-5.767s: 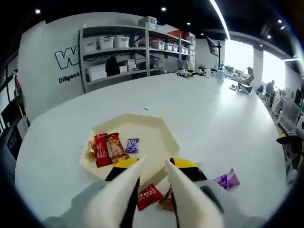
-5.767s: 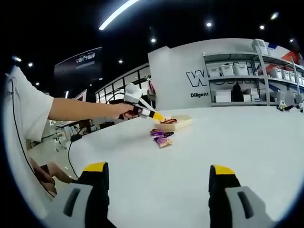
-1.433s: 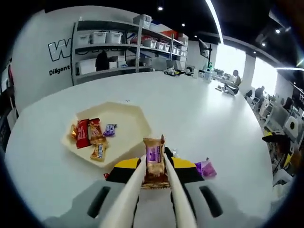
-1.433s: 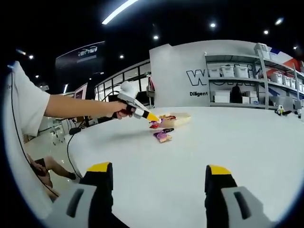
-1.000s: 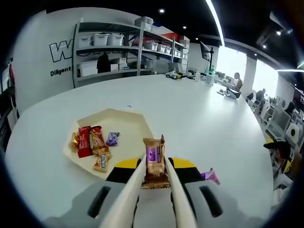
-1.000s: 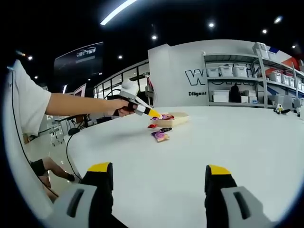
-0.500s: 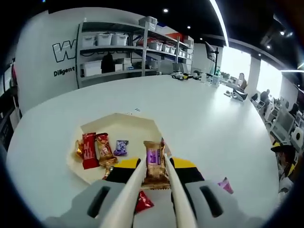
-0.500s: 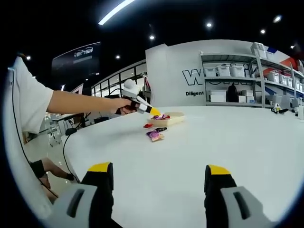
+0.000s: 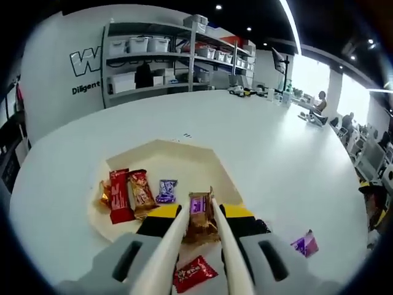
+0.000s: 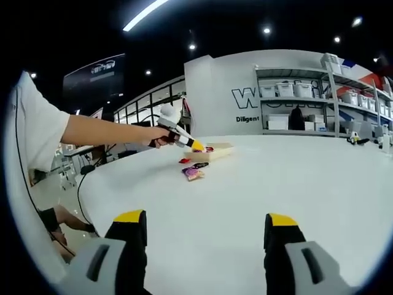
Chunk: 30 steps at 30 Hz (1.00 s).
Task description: Place the target food into the container with the food tongs after gripping and lifting it, then release it inside without dropping or visibly crushing the food.
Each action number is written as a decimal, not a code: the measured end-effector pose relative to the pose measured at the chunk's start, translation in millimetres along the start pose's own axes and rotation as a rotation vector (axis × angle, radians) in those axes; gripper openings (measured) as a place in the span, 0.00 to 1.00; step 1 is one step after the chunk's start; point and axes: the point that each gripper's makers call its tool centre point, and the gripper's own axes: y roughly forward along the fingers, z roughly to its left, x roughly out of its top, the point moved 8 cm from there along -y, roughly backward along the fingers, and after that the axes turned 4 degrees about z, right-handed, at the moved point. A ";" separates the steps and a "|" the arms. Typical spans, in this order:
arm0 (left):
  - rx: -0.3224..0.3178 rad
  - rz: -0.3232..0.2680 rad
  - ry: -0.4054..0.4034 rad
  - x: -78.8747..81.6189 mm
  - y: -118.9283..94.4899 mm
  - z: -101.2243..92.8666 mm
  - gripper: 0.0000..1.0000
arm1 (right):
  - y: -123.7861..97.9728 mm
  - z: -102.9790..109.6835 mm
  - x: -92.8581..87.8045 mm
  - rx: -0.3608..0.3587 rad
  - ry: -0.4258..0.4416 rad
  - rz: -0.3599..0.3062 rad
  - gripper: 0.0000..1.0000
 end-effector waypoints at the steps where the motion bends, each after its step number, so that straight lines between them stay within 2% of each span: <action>1: 0.001 0.000 -0.004 -0.4 0.7 0.5 0.23 | 0.1 -0.3 0.0 -0.001 0.000 0.001 0.75; 18: 0.064 0.016 0.005 -0.4 15.6 10.4 0.23 | -3.5 -5.2 0.6 -0.017 -0.003 0.009 0.75; 21: 0.068 0.007 0.012 -0.1 15.7 10.8 0.23 | -3.2 -5.4 0.7 -0.019 -0.004 0.010 0.75; 24: 0.079 -0.038 -0.010 3.7 9.8 9.1 0.24 | -1.8 -3.3 0.5 -0.016 -0.009 0.016 0.75; 26: 0.074 -0.048 -0.026 4.9 7.1 8.4 0.23 | -1.4 -1.6 0.4 -0.012 -0.012 0.018 0.75; 27: 0.092 -0.045 -0.012 5.1 5.8 8.5 0.22 | -1.6 -0.9 0.4 -0.012 -0.012 0.019 0.75; 30: 0.089 -0.040 -0.014 5.2 2.9 7.2 0.20 | -2.8 0.3 0.3 -0.012 -0.013 0.018 0.74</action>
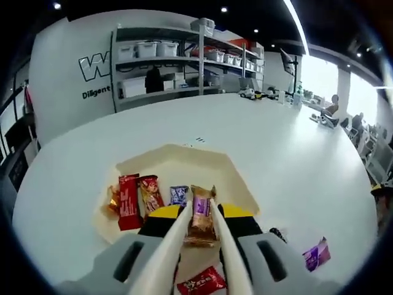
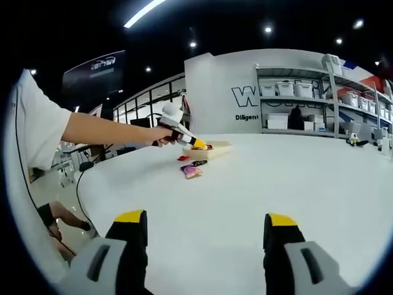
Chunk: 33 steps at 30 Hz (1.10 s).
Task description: Place the target food into the container with the food tongs after gripping and lifting it, then release it inside without dropping or visibly crushing the food.
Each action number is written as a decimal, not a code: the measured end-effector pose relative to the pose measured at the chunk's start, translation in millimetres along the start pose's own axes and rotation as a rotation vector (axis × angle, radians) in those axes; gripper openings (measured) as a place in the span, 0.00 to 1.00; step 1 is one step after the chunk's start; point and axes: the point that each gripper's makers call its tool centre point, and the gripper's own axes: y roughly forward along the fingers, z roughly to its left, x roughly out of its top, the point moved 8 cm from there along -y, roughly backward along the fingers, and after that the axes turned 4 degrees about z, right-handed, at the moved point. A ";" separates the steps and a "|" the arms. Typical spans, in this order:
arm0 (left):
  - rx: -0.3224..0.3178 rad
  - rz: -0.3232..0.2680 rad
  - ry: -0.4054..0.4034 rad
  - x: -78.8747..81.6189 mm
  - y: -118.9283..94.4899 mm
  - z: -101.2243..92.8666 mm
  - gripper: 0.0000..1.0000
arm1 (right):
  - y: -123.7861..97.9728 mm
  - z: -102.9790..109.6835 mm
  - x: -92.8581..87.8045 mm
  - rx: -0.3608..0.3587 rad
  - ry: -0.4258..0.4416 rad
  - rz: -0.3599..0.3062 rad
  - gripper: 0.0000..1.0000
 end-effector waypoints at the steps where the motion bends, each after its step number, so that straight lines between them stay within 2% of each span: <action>1: -0.003 0.008 0.003 -0.7 -0.1 0.0 0.20 | -0.4 0.3 -0.1 0.000 0.001 0.000 0.75; 6: 0.035 -0.002 0.021 1.5 -6.3 3.4 0.16 | -2.0 2.0 1.0 -0.002 -0.002 -0.003 0.75; 11: 0.022 -0.019 0.035 4.6 -18.8 3.4 0.17 | -2.0 3.2 2.4 -0.003 -0.004 -0.007 0.75; 15: -0.017 -0.010 0.033 4.2 -33.7 -0.2 0.18 | 0.2 6.8 4.8 0.008 -0.013 -0.008 0.75; 18: -0.014 -0.024 0.057 1.7 -44.5 -0.6 0.20 | 2.4 9.7 6.4 0.017 -0.021 -0.010 0.75; 22: -0.015 -0.026 0.066 -4.6 -55.7 -1.1 0.21 | 4.3 14.3 7.6 0.027 -0.026 -0.012 0.75; 24: -0.041 -0.023 0.061 -9.2 -60.3 -3.9 0.21 | 4.3 18.2 7.9 0.033 -0.031 -0.014 0.74; 27: -0.033 -0.036 0.114 -16.8 -68.0 -7.1 0.21 | 4.8 20.9 7.5 0.038 -0.034 -0.013 0.74; 33: -0.054 -0.032 0.118 -31.6 -77.1 -12.1 0.22 | 5.2 25.5 7.6 0.048 -0.042 -0.011 0.74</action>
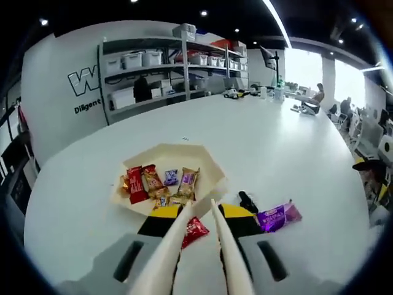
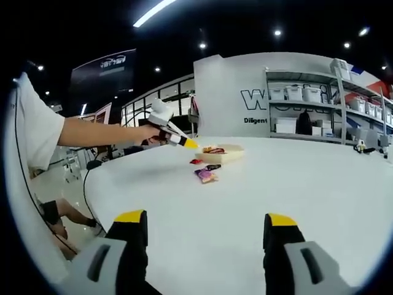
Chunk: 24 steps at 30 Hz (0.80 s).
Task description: Place the target food into the container with the food tongs after gripping and lifting it, then release it inside without dropping or visibly crushing the food.
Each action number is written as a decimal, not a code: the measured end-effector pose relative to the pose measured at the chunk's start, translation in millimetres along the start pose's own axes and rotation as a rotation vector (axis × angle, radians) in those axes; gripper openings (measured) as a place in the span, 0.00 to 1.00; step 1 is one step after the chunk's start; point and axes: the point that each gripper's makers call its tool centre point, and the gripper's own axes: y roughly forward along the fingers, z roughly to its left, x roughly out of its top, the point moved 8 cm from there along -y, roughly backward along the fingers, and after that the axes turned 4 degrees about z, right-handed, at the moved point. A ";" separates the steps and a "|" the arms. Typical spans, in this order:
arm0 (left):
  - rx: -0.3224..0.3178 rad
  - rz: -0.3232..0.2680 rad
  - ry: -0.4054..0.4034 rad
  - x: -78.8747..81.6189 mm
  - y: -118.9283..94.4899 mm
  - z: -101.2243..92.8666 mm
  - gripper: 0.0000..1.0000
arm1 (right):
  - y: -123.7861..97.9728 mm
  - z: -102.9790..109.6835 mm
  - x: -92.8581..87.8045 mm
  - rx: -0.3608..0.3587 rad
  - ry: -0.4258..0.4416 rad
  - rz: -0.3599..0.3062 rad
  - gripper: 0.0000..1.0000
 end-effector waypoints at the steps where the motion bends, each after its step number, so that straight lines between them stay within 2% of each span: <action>1: -0.004 0.002 0.008 -2.4 -1.3 -3.5 0.22 | 0.2 0.8 0.3 0.002 -0.001 0.000 0.74; 7: -0.059 -0.019 0.059 -10.0 -8.0 -31.0 0.22 | 1.8 5.3 1.8 0.015 -0.007 0.000 0.74; 9: -0.095 -0.034 0.092 -15.5 -14.1 -50.5 0.22 | 8.1 9.8 2.5 0.033 -0.014 0.007 0.74; 13: -0.135 -0.039 0.100 -26.2 -21.2 -70.2 0.23 | 19.6 18.5 6.8 0.072 -0.019 0.003 0.74; 20: -0.173 -0.073 0.088 -40.3 -35.9 -87.8 0.23 | 42.5 31.1 12.8 0.147 -0.008 -0.020 0.70; 24: -0.189 -0.093 0.060 -42.3 -48.3 -91.0 0.23 | 55.9 35.6 12.6 0.188 -0.044 -0.050 0.61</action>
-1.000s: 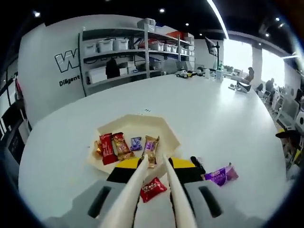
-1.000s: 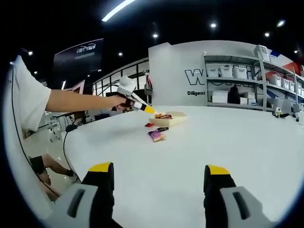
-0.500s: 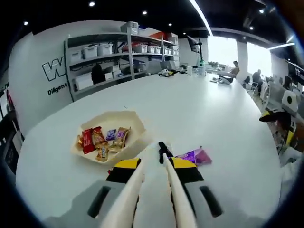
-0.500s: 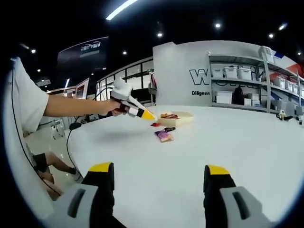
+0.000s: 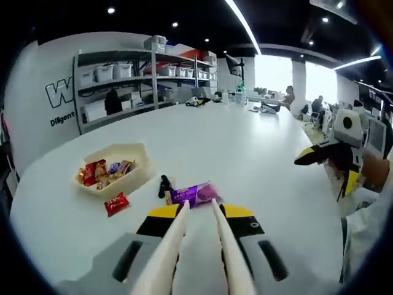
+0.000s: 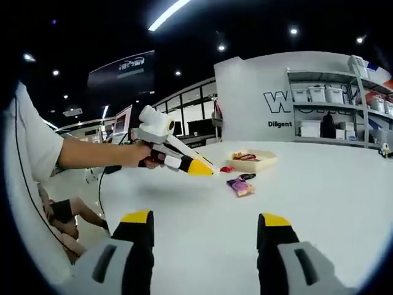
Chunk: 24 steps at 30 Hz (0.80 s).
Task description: Place the target food into the container with the food tongs after gripping and lifting it, then release it inside without dropping or visibly crushing the food.
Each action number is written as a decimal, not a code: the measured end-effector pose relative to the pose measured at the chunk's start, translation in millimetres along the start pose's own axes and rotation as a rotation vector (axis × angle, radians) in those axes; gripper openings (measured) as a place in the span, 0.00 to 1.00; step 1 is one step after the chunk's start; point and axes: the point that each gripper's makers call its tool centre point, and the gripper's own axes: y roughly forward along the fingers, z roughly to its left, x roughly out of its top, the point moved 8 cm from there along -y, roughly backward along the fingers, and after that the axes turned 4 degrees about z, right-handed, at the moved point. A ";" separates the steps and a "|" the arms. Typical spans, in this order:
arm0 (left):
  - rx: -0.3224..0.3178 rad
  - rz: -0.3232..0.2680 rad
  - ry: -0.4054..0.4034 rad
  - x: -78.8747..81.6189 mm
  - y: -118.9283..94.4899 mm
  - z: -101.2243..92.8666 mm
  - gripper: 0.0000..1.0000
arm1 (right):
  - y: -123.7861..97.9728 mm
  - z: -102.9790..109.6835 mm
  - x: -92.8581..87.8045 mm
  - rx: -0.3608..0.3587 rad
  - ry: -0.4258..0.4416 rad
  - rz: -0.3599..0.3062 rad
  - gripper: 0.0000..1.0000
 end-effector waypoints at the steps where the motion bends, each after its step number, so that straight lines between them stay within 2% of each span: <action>1: -0.003 -0.010 -0.003 0.1 -2.5 -1.4 0.23 | 4.5 -0.2 -1.4 0.010 -0.021 0.007 0.59; 3: -0.010 -0.011 -0.009 -1.0 -7.0 -5.1 0.23 | 11.4 0.0 -1.0 0.020 -0.069 -0.001 0.55; 7: -0.049 -0.046 -0.057 -3.2 -17.9 -18.4 0.23 | 22.3 0.5 1.8 0.039 -0.135 -0.007 0.38; 10: -0.064 -0.070 -0.075 -4.9 -27.4 -29.2 0.23 | 28.6 2.8 10.6 0.101 -0.117 -0.086 0.32; 11: -0.068 -0.075 -0.074 -5.1 -30.7 -32.6 0.23 | 29.9 1.7 11.6 0.118 -0.127 -0.087 0.29; 13: -0.084 -0.096 -0.084 -4.3 -38.6 -41.7 0.23 | 33.9 0.7 15.2 0.134 -0.169 -0.103 0.19; 16: -0.103 -0.114 -0.090 -3.4 -47.4 -52.5 0.23 | 37.8 2.6 19.4 0.168 -0.237 -0.127 0.09; 17: -0.105 -0.114 -0.088 -3.5 -48.7 -54.4 0.23 | 38.7 3.4 20.6 0.176 -0.230 -0.136 0.07; 20: -0.127 -0.130 -0.083 -3.9 -59.4 -67.8 0.24 | 43.2 11.3 25.1 0.266 -0.202 -0.150 0.00; 21: -0.138 -0.129 -0.084 -4.3 -60.7 -70.3 0.24 | 44.6 16.2 24.3 0.311 -0.203 -0.139 0.00; 24: -0.159 -0.133 -0.068 -6.0 -66.8 -77.5 0.24 | 46.2 22.2 22.9 0.365 -0.203 -0.119 0.01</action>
